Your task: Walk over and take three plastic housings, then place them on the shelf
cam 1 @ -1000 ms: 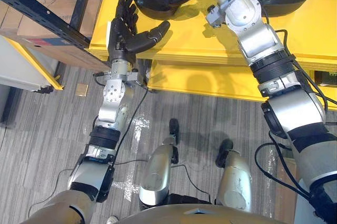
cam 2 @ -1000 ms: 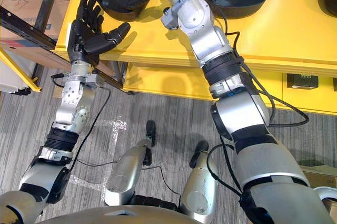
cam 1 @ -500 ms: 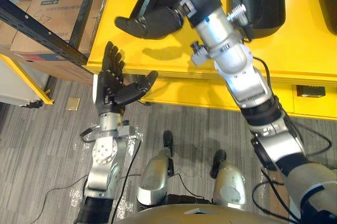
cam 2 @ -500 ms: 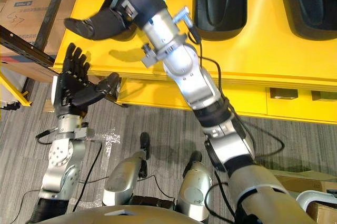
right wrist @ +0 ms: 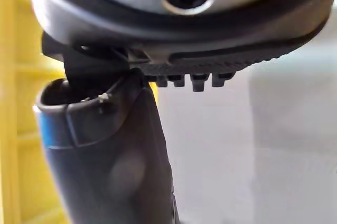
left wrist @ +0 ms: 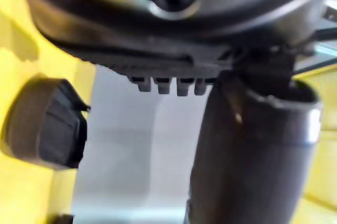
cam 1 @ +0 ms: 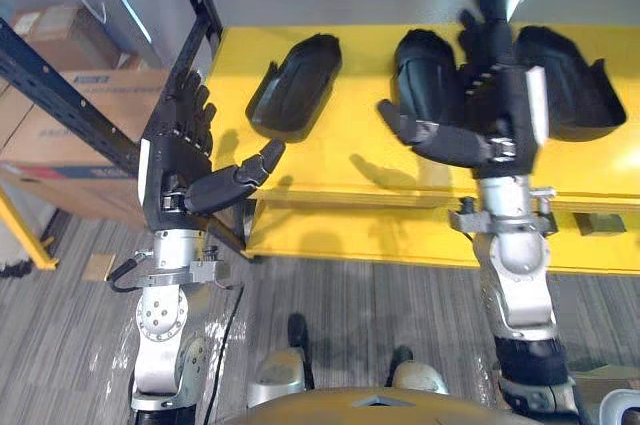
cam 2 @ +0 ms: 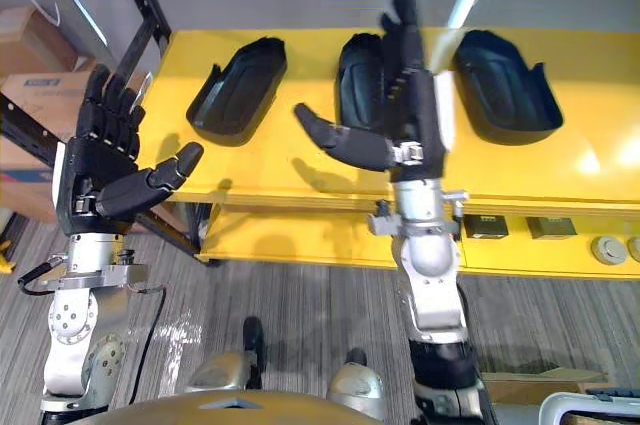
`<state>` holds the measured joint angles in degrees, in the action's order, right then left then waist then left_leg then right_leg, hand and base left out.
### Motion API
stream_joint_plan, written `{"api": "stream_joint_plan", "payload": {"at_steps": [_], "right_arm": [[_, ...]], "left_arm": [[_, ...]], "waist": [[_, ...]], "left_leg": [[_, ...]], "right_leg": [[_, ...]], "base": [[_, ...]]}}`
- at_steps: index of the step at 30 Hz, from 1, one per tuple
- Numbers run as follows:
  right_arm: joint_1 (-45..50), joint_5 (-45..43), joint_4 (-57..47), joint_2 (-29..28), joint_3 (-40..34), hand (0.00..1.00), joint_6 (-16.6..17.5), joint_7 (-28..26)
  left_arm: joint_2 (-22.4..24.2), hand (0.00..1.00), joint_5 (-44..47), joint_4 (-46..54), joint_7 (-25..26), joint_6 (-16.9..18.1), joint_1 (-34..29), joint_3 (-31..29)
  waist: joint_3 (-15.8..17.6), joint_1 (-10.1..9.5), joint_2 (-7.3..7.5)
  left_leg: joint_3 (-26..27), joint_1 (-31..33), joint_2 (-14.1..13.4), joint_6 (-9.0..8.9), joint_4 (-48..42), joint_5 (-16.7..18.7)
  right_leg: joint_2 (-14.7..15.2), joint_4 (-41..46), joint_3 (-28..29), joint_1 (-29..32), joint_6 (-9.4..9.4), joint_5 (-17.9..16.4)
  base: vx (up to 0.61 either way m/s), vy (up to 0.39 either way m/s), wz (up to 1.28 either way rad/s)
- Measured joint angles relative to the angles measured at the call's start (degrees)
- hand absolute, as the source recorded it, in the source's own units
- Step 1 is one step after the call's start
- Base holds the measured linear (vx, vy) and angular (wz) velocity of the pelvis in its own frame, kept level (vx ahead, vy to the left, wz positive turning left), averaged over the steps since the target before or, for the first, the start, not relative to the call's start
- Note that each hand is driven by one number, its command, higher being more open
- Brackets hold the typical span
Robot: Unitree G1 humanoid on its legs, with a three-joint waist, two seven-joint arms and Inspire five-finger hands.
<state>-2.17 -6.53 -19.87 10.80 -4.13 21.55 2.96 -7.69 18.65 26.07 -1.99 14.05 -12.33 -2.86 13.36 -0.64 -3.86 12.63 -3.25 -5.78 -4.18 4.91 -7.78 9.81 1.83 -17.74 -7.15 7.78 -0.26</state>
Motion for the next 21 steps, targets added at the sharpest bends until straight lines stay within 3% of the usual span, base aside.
{"api": "stream_joint_plan", "payload": {"at_steps": [6, 10, 17, 20, 21], "right_arm": [[6.2, -0.4, -1.0, -0.5, -5.5, 1.00, 1.7, 5.7], [8.4, 1.7, -1.0, -0.3, -9.2, 1.00, 1.8, 10.1], [9.7, -1.2, -1.0, 2.3, -11.1, 1.00, 1.6, 6.3], [9.2, -2.8, -0.9, 3.6, -10.9, 1.00, 1.6, 4.4], [8.4, -3.5, -0.9, 4.4, -10.5, 1.00, 1.6, 3.5]], "left_arm": [[-2.6, 1.00, 4.3, -0.4, -5.7, -1.4, 1.8, 0.0], [-4.9, 1.00, 8.8, -4.3, -5.5, -4.5, 7.0, -0.1], [-9.5, 1.00, 11.3, -25.0, 3.1, -7.0, 23.4, -1.4], [-10.8, 1.00, 12.8, -31.4, 6.2, -6.9, 30.0, -2.7], [-12.0, 1.00, 12.8, -34.3, 8.4, -6.9, 33.9, -3.2]], "waist": [[-2.3, 3.19, -0.32], [-3.1, 5.18, -1.26], [-3.1, 8.99, -1.62], [-0.7, 10.00, -1.13], [1.7, 10.67, -0.91]], "left_leg": [[4.7, -1.6, -0.8, -0.28, 0.2, 0.8], [7.9, -1.7, -1.5, -0.99, 0.2, 1.4], [13.2, 1.8, -2.1, -0.90, -0.1, 0.9], [14.4, 3.1, -1.9, -0.33, -0.1, 0.2], [15.1, 3.5, -1.7, -0.19, -0.1, 0.1]], "right_leg": [[-0.9, -2.6, 4.4, 0.1, -0.23, 2.2], [-1.5, -4.9, 6.4, 1.2, -0.32, 3.5], [-2.4, -4.8, 11.6, 8.1, -1.15, 6.5], [-2.4, -4.0, 13.5, 10.9, -1.29, 7.5], [-2.3, -2.7, 14.3, 12.3, -1.33, 7.4]], "base": [[-0.01, 0.015, -0.41], [-0.04, -0.008, -0.40], [0.00, -0.001, -0.40], [-0.01, 0.004, -0.28], [-0.05, 0.015, -0.22]]}}
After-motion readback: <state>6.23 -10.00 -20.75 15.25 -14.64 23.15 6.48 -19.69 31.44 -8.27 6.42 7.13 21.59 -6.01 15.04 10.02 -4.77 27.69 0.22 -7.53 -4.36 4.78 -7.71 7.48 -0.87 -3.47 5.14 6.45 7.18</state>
